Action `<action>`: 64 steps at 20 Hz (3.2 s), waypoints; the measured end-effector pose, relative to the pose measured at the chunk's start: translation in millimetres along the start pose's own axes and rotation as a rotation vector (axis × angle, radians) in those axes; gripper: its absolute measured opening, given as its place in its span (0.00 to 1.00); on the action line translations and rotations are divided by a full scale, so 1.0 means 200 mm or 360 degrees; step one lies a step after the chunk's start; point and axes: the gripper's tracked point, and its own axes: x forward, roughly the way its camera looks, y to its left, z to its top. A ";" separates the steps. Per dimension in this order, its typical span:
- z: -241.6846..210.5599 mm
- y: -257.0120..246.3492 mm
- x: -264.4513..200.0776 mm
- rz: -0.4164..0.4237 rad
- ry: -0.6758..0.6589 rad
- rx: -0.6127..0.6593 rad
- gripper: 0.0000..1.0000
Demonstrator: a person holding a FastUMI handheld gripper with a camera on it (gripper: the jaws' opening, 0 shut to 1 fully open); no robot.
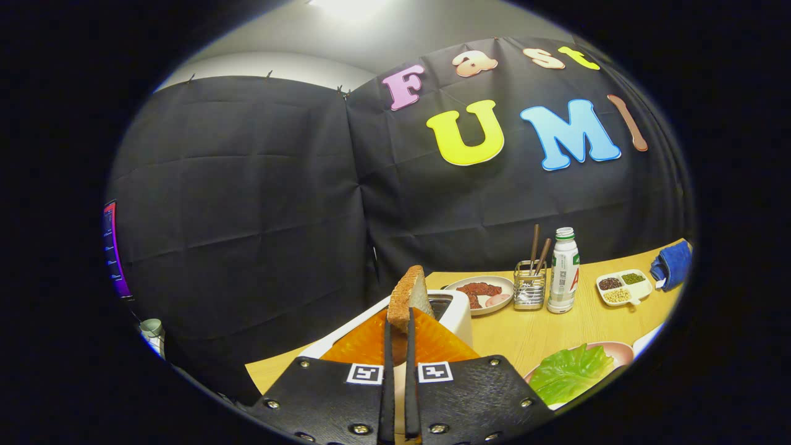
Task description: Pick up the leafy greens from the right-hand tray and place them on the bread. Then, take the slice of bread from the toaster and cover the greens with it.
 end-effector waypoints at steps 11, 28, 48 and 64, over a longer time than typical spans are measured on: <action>0.37 -0.29 -0.25 -0.0151 -0.0325 -0.0033 0.06; -0.18 -1.15 -0.72 -0.0805 0.0067 -0.0464 0.06; -0.57 -0.87 -0.53 -0.0576 0.0328 -0.0220 0.07; -0.54 -0.79 -0.52 -0.0503 0.0256 -0.0226 0.43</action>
